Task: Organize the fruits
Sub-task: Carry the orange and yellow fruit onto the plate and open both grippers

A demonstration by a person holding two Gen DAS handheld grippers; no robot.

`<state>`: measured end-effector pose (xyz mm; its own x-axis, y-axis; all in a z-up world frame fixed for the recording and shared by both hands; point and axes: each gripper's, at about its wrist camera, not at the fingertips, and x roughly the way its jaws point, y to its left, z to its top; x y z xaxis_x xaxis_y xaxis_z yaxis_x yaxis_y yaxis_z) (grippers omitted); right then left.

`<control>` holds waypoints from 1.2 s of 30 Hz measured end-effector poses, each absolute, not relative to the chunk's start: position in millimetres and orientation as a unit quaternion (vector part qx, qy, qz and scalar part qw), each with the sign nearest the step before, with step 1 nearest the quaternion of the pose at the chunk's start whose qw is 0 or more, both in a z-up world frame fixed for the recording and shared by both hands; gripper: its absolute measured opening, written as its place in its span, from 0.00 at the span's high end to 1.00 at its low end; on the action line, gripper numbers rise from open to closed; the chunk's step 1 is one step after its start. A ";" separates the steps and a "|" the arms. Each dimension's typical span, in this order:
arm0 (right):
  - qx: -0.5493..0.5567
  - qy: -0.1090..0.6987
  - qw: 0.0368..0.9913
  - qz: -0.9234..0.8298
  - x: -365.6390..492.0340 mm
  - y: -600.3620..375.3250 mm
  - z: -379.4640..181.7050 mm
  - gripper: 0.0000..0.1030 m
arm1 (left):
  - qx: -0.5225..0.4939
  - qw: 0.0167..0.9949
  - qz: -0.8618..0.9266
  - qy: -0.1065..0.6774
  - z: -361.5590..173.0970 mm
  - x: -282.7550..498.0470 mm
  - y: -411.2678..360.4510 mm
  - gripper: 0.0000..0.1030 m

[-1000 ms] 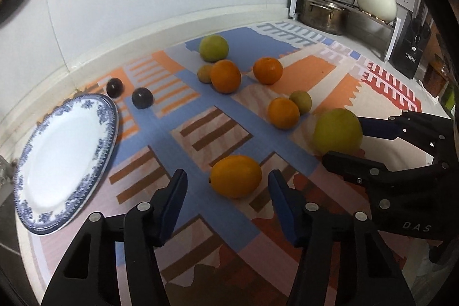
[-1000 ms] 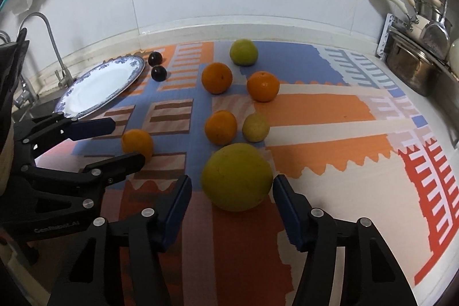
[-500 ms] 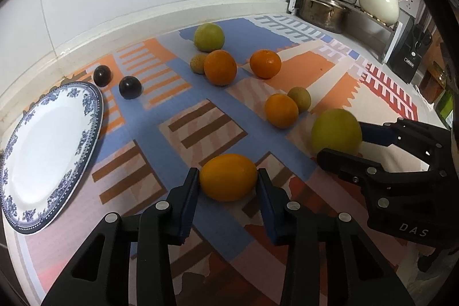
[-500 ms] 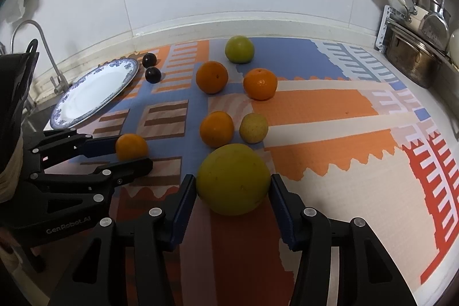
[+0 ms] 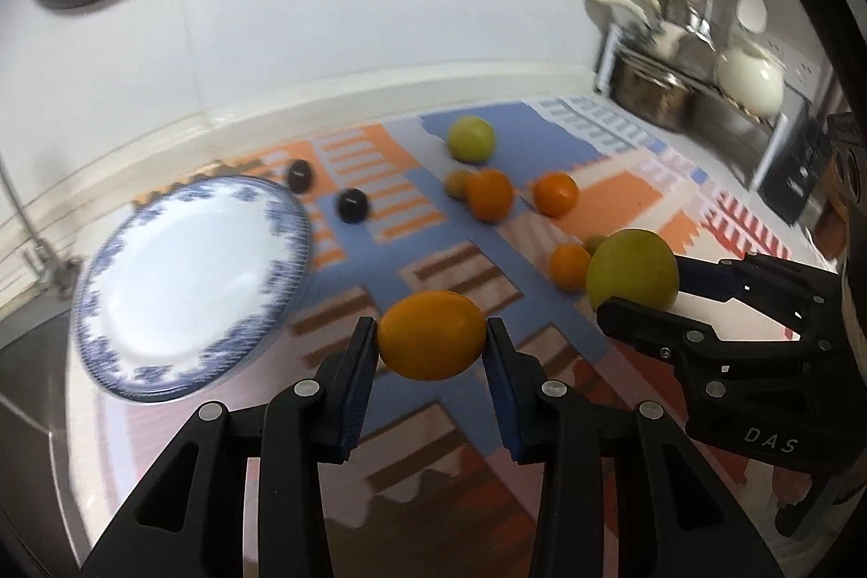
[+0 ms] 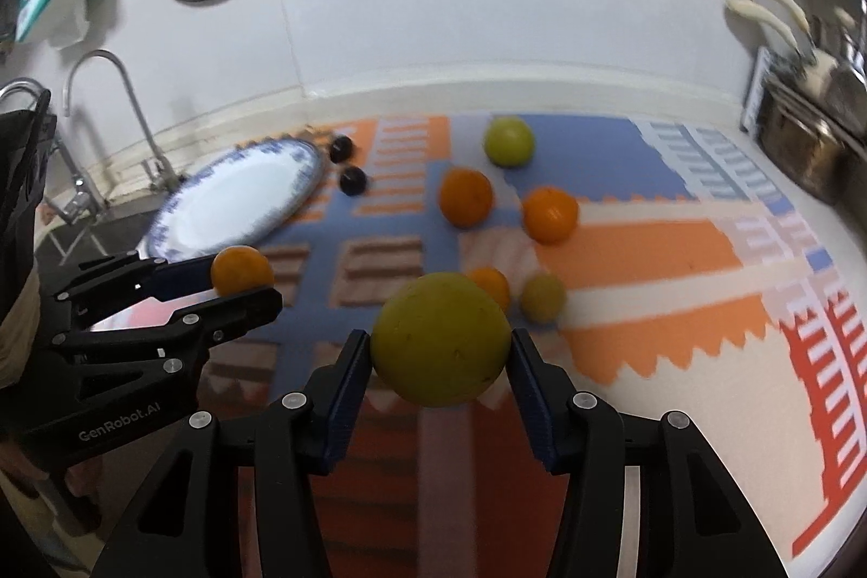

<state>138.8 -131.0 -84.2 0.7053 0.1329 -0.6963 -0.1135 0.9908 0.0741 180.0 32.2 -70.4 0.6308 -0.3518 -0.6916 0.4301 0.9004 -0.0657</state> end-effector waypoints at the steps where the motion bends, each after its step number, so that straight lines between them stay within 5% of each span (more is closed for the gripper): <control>1: 0.011 0.374 0.924 0.074 140.3 -127.2 -80.8 0.49 | 0.049 0.905 -0.210 0.368 -67.5 179.3 37.2 0.63; 17: -0.015 0.337 0.920 0.199 196.2 -42.1 -55.1 0.49 | 0.031 0.931 -0.092 0.351 -57.0 203.5 119.0 0.63; 36: -0.053 0.393 0.888 0.233 280.5 23.4 -102.7 0.49 | 0.030 0.914 -0.059 0.400 -98.9 264.2 170.4 0.63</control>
